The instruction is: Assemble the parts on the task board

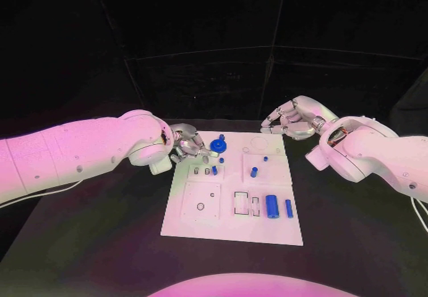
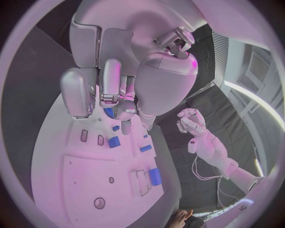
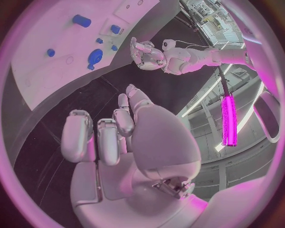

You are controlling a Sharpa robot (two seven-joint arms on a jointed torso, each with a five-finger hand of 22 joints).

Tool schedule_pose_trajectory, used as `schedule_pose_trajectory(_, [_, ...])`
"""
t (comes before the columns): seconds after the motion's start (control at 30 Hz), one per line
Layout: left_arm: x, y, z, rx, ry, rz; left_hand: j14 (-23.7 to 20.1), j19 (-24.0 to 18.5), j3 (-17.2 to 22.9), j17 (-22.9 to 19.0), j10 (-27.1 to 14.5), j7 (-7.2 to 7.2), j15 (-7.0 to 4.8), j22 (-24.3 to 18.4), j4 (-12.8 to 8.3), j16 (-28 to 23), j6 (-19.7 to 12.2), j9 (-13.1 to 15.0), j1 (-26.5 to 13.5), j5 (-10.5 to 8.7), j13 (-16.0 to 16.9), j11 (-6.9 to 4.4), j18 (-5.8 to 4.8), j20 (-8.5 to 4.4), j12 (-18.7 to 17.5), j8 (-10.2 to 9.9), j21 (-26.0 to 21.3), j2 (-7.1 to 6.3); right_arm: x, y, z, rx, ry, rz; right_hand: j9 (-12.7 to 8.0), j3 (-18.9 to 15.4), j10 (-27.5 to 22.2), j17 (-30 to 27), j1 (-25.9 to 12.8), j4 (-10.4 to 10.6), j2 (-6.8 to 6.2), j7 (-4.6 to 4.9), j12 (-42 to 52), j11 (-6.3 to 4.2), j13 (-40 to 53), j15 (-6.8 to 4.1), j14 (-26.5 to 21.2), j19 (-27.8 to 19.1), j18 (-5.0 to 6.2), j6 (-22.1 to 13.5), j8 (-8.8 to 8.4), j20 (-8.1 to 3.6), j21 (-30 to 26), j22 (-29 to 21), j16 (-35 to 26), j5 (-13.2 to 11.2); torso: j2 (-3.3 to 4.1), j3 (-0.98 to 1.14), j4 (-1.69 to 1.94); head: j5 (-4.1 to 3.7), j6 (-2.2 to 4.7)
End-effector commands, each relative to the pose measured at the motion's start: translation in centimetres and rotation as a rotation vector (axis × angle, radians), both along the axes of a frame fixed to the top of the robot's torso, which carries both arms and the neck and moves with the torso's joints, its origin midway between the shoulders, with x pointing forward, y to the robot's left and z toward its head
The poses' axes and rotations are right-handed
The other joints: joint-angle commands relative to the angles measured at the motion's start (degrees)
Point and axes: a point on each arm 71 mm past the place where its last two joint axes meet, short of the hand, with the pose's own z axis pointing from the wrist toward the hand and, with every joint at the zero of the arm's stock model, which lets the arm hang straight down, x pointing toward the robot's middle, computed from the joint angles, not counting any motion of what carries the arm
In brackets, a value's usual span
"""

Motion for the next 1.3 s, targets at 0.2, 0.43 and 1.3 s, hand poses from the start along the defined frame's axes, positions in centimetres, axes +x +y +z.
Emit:
schedule_pose_trajectory(0.2, [1.2, -1.6, -0.5, 0.263, 0.004, -0.028, 6.0, 1.6, -2.2, 15.1, 0.8, -0.83, -0.23, 6.0, 0.2, 0.2, -1.3, 4.8, -0.9, -0.11, 2.9, -0.81, -1.3, -0.35, 2.9, 5.9, 4.0, 0.97, 0.5, -0.8, 0.0, 0.024, 0.015, -0.059, 0.6, -0.8, -0.5, 4.3, 0.1, -0.4, -0.69, 0.68, 0.9, 0.45, 0.6, 0.84, 4.0, -0.6, -0.42, -2.0, 0.6, 0.59, -0.4, -0.4, 0.7, 0.7, -0.14, -0.03, 0.0, 0.49, -0.08])
schedule_pose_trajectory(0.43, [2.0, -2.6, -0.6, 0.302, 0.017, -0.031, 6.0, 1.7, -3.7, 15.1, 1.3, -1.13, -0.47, 7.5, 0.3, 0.2, -3.0, 7.7, -2.1, -0.13, 4.1, -1.05, -1.52, -0.56, 4.1, 9.0, 4.9, 1.2, 0.5, -1.0, -0.1, 0.021, 0.024, -0.064, 0.8, -1.2, -0.6, 4.4, -0.2, -0.2, -0.77, 0.91, 1.2, 0.67, 0.8, 1.05, 4.0, -0.6, -0.41, -2.8, 0.81, 0.82, -0.4, -0.4, 0.8, 0.8, -0.05, -0.04, 0.08, 0.5, -0.29])
schedule_pose_trajectory(1.3, [3.3, -4.2, -1.9, 0.388, 0.071, -0.075, 6.0, 1.7, -5.3, 15.1, 1.4, -1.28, -0.59, 8.4, -0.1, 0.2, -4.7, 10.2, -2.4, -0.13, 4.7, -1.18, -1.65, -0.68, 4.7, 11.2, 5.5, 0.76, 0.7, -0.3, -0.3, 0.016, 0.041, -0.046, 1.0, -1.9, -0.6, 4.8, -0.5, 0.2, -0.45, 1.53, 2.1, 1.2, 1.1, 1.52, 4.0, -0.5, -0.44, -5.0, 0.63, 1.28, -0.4, -0.1, 1.0, 0.8, 0.17, -0.1, -0.2, 0.53, -1.26])
